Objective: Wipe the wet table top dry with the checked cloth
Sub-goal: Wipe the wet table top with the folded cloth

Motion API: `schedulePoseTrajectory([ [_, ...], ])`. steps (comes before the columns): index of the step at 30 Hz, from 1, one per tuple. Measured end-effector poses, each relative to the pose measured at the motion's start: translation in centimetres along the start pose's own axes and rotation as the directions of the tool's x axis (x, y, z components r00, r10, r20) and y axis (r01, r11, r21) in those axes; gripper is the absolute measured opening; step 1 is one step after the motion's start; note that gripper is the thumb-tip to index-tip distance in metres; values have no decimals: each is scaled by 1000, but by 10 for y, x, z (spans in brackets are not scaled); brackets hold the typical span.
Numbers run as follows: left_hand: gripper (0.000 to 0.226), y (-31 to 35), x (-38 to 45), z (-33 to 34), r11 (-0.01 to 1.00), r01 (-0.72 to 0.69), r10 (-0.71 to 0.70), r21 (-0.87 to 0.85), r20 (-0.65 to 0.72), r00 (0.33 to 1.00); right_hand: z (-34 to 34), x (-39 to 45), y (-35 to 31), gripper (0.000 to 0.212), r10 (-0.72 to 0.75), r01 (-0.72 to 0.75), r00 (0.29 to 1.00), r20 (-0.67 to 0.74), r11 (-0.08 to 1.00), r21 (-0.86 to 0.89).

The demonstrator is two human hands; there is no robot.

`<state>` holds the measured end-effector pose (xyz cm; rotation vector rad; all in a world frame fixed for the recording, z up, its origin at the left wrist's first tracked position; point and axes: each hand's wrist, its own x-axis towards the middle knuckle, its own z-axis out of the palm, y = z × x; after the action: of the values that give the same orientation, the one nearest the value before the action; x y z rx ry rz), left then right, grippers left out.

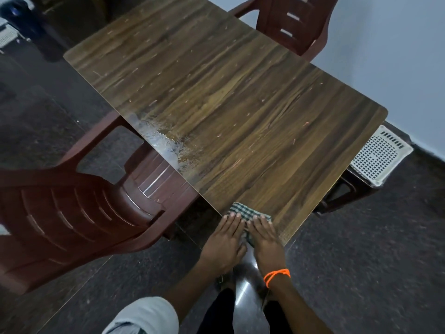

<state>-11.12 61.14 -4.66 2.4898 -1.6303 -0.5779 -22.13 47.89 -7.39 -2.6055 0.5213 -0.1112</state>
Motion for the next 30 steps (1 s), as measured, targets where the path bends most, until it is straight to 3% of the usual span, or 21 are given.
schedulePoseTrajectory([
  [2,67,-1,20,-4,1000,5,-5,-1,-2,1000,-2,16,12,55,47,-47,999,-21,999,-7],
  [8,82,-32,62,-39,995,95,-95,18,-5,995,3,83,-8,48,174,-172,984,-34,984,41],
  [14,71,-79,20,-38,988,154,-155,-11,-31,987,33,93,-50,45,19,-21,999,36,999,49],
  [19,70,-60,-14,-19,996,84,-84,-11,-4,996,29,52,-43,48,-94,92,995,25,994,61],
  [25,67,-26,40,-21,999,13,-15,-45,-37,999,1,54,-2,49,66,-63,996,-61,997,54],
  [30,65,-45,95,-41,999,33,-33,-2,-69,997,1,107,14,49,173,-166,982,-79,983,83],
])
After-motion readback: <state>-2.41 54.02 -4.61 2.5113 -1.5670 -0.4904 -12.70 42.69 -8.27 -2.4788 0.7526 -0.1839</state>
